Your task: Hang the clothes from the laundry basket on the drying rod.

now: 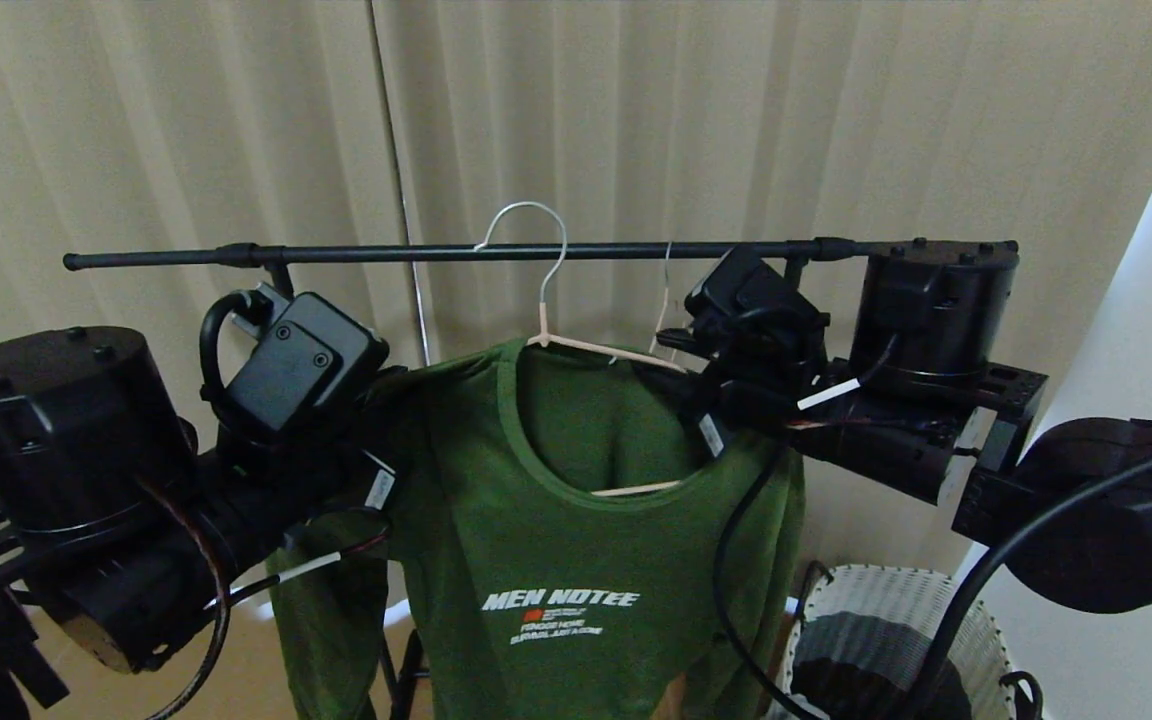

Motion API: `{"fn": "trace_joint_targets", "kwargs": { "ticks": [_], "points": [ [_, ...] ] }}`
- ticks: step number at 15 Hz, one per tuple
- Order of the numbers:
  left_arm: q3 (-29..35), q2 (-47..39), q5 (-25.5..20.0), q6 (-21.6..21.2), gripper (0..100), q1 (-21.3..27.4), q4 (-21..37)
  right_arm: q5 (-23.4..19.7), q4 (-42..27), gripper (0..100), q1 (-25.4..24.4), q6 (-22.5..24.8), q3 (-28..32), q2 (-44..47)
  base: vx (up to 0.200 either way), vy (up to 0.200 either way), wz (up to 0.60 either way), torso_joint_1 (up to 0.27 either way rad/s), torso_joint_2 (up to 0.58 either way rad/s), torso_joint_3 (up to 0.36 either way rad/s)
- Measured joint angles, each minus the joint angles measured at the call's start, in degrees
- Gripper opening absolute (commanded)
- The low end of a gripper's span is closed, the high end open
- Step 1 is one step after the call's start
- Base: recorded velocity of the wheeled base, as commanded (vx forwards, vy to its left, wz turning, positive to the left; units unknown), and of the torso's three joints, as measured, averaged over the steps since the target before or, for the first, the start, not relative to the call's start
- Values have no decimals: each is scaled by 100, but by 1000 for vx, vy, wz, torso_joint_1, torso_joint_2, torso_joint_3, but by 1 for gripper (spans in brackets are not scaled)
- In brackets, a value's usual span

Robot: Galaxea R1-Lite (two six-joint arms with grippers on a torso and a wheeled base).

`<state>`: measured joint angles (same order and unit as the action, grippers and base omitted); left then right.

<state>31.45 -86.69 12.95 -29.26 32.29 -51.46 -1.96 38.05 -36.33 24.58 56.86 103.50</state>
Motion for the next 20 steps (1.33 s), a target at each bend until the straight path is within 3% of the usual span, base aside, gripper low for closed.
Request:
{"fn": "trace_joint_targets", "kwargs": {
  "ticks": [11,12,20],
  "points": [
    [-135,2,54,6,0,23,-119,2,33,0,-40,0,-20,-9,0,0,0,0,0,0],
    [-163,6,51,15,100,21,-117,2,44,0,-40,-2,-41,-20,0,0,0,0,0,0],
    [-539,301,10,211,100,1,-187,20,51,0,141,-9,-350,-358,0,0,0,0,0,0]
  ]
}}
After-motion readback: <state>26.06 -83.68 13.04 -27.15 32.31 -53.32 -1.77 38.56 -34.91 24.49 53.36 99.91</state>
